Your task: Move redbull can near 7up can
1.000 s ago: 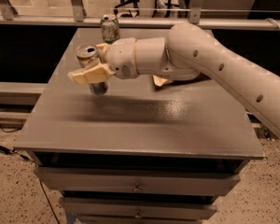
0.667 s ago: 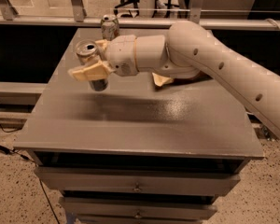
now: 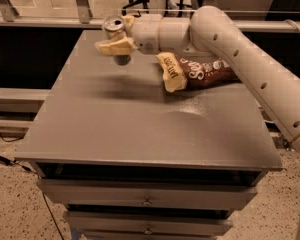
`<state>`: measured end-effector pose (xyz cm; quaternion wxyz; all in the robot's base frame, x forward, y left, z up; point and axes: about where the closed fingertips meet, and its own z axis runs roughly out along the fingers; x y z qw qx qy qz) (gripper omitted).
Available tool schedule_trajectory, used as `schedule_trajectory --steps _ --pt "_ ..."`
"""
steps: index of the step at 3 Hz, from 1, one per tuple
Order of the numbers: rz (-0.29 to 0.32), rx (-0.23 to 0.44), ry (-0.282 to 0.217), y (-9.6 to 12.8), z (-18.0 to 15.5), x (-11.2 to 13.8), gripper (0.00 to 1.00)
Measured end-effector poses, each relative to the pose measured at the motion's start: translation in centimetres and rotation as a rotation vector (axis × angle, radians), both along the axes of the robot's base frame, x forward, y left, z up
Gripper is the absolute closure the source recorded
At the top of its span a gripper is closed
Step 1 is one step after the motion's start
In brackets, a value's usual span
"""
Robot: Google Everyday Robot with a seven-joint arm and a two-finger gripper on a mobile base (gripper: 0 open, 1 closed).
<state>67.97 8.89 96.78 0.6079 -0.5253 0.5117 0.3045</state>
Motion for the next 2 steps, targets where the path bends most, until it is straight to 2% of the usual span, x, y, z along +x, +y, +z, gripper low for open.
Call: schedule_trajectory --steps 1,2 --pt "-0.109 0.015 -0.046 -4.2 1.6 6.9 1.00" --pt "-0.176 0.010 -0.013 -5.9 1.4 11.1 1.00"
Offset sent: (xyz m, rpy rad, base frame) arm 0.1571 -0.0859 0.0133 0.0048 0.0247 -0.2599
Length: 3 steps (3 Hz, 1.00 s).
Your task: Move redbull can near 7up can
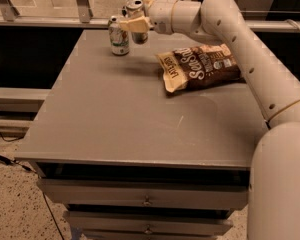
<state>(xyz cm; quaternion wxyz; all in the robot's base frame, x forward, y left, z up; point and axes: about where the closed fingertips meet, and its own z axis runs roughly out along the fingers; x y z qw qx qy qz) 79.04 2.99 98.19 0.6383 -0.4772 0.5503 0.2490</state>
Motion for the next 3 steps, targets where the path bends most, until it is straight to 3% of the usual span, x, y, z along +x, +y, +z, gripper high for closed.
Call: schedule_trajectory --steps 2,3 --pt "-0.054 0.070 0.138 0.6 -3.4 3.6 1.00" --pt "-0.069 0.089 0.184 0.7 -4.9 4.1 1.00"
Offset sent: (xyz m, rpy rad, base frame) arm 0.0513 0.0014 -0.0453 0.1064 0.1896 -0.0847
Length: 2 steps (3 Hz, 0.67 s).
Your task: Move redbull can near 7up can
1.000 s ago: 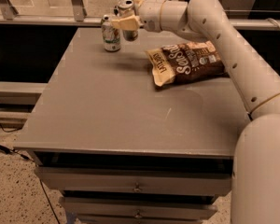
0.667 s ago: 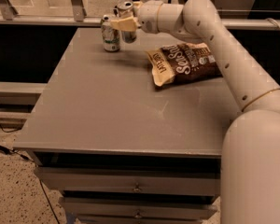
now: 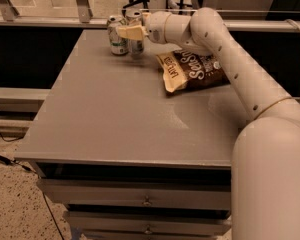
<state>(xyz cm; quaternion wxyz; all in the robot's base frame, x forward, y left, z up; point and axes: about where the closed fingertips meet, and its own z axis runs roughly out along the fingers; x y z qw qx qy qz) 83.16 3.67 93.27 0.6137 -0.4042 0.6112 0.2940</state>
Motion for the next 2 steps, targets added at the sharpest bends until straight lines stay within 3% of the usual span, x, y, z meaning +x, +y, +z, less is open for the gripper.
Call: schedule_trajectory --steps 1,2 --pt "-0.019 -0.001 0.032 -0.79 -0.93 -0.30 0.98" --pt "-0.026 0.001 0.052 -1.07 -1.48 -0.47 0.75"
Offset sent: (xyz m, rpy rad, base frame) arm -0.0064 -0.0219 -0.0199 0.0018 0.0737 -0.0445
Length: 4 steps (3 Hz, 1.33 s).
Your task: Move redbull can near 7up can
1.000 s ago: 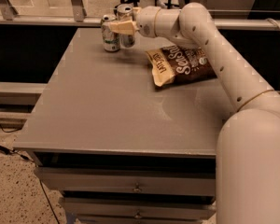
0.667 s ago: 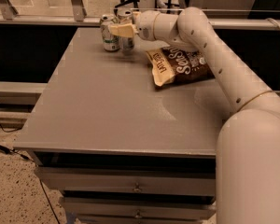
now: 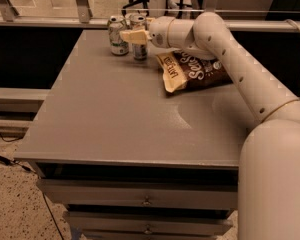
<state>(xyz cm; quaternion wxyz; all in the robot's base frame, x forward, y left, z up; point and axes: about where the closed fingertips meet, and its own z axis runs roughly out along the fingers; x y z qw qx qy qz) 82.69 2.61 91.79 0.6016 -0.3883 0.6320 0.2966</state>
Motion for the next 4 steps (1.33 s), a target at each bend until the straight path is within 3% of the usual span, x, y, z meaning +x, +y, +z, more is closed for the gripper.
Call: schedule_trajectory --steps 2,3,4 --pt "0.009 0.028 0.002 0.31 -0.63 -0.06 0.29" --pt "0.017 0.042 -0.001 0.64 -0.92 -0.13 0.01" --pt "0.021 0.047 -0.003 0.68 -1.00 -0.32 0.00"
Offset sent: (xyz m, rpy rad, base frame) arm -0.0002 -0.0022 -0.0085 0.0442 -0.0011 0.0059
